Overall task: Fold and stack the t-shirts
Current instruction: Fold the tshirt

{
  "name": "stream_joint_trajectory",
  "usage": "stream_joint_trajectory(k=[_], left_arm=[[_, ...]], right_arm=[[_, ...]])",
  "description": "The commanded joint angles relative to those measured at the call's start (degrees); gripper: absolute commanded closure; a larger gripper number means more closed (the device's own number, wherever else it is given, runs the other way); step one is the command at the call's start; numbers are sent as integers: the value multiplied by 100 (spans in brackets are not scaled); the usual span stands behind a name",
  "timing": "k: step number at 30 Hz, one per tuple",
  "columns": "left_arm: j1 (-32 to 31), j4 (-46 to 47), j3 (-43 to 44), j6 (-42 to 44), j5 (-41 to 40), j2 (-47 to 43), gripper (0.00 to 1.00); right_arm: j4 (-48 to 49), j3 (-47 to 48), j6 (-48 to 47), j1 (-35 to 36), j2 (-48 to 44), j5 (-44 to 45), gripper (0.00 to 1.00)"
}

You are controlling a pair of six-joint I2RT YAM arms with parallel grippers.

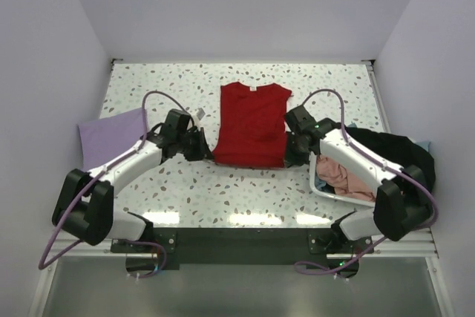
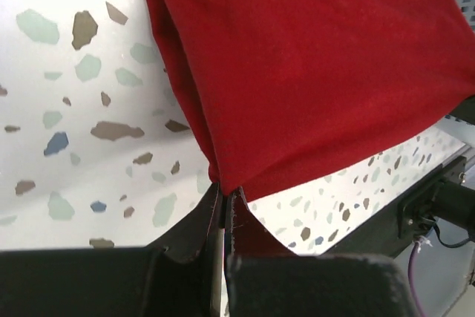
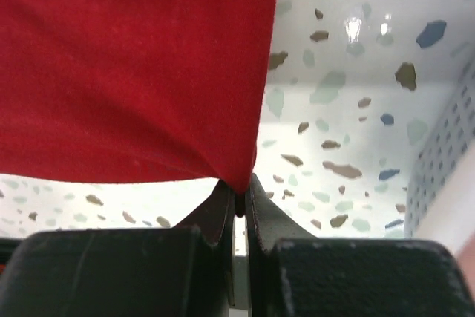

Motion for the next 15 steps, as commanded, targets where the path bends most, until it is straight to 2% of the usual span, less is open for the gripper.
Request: stream_joint_trajectory(k=[1, 8, 15], left_arm=[[6, -662, 203, -194, -329, -620, 100], [-309, -1505, 133, -536, -250, -1491, 100], [-521, -1727, 317, -1283, -329, -2362, 100]], right_arm=[[-789, 85, 82, 41, -648, 396, 100], [-1502, 41, 152, 225, -1422, 387, 100], [-2012, 260, 416, 357, -2108, 325, 100]])
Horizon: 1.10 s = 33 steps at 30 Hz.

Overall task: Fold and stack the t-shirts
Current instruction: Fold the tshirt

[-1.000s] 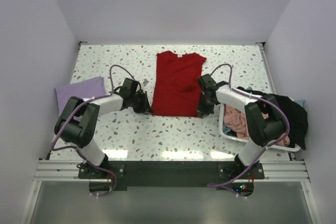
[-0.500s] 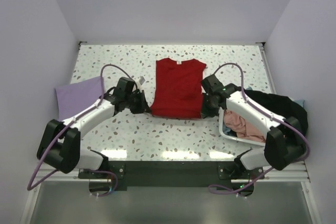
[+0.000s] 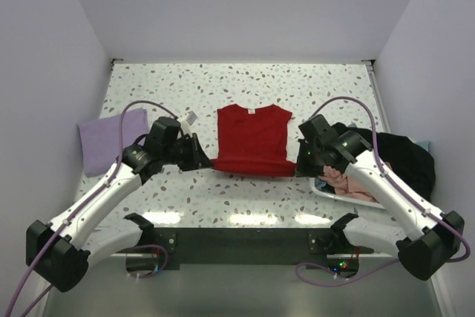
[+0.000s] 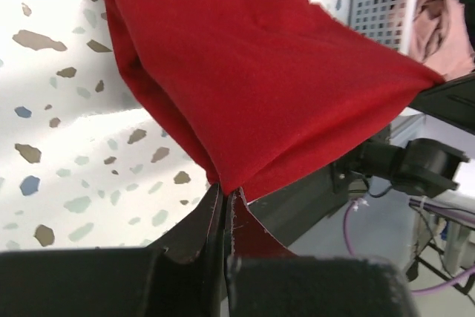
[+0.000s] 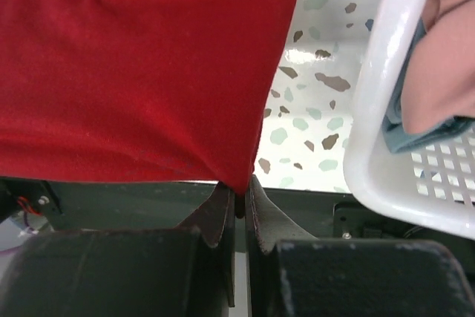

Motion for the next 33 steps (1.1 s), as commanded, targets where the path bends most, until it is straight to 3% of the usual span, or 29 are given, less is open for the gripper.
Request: stream_joint_trajectory(k=[1, 8, 17, 27, 33], left_arm=[[-18, -306, 346, -433, -287, -264, 100], [-45, 229, 636, -522, -516, 34, 100], [16, 1125, 1005, -443, -665, 1070, 100], [666, 1970, 1286, -214, 72, 2194, 100], [992, 2137, 1813, -82, 301, 2916, 100]], right_arm=[[-707, 335, 167, -19, -270, 351, 100], [-515, 678, 158, -27, 89, 869, 100], [206, 1126, -158, -264, 1047, 1002, 100], [716, 1609, -571, -853, 2075, 703, 100], [778, 2417, -799, -1091, 2954, 650, 100]])
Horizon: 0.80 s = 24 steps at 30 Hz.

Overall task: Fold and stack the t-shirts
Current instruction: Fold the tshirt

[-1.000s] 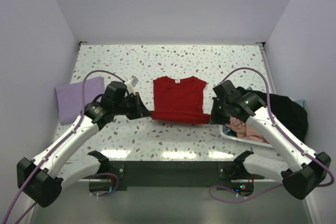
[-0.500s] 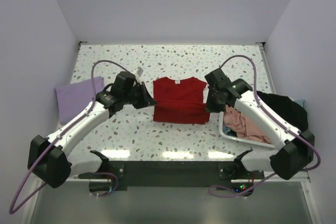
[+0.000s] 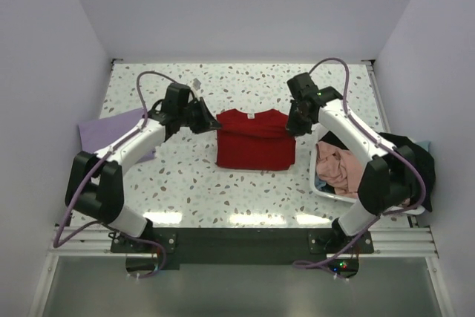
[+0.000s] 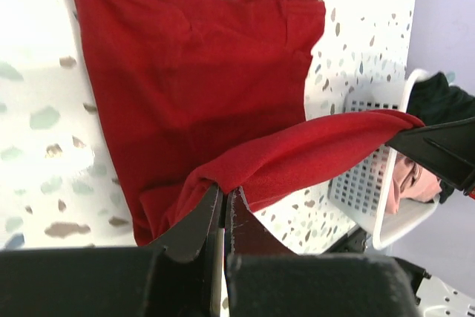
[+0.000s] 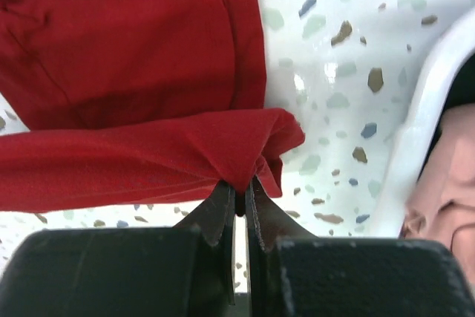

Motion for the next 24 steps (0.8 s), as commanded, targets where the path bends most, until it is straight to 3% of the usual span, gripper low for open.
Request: stream_joint_trajectory(k=[1, 16, 24], left_arm=[[277, 446, 574, 235, 205, 259, 100], [875, 753, 1954, 481, 768, 2325, 100], [972, 595, 2746, 586, 874, 3125, 100]], right_arm=[[151, 654, -295, -203, 358, 63, 100], [10, 2782, -691, -617, 2836, -271, 100], [-51, 3380, -691, -749, 3400, -395, 100]])
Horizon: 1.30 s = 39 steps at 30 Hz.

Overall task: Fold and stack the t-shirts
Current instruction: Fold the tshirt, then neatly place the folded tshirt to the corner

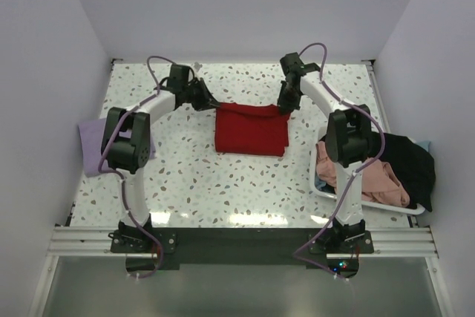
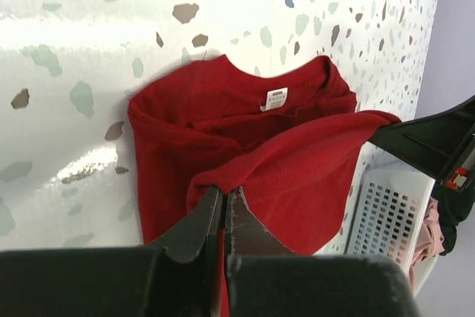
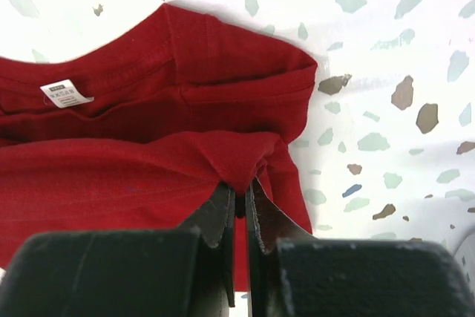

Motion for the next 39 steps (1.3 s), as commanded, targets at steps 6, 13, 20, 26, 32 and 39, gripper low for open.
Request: stream_joint_trajectory(k=[6, 13, 20, 26, 32, 39], left_arm=[[177, -9, 478, 226, -290, 167, 52], [177, -36, 207, 594, -485, -202, 23], [177, 377, -778, 832, -134, -773, 21], [177, 1359, -1841, 885, 393, -1204, 21], [177, 2521, -2483, 736, 1166, -1003, 19], [177, 3268, -2703, 753, 1151, -722, 19]], right_arm=[[-194, 774, -186, -170, 385, -70, 49], [17, 723, -362, -179, 27, -210, 17], [614, -375, -397, -126, -835, -746, 20], [1070, -1771, -309, 102, -1511, -1045, 22], [1370, -2344, -221, 313, -1540, -1378, 23], [1485, -2459, -291, 313, -1153, -1599, 24]])
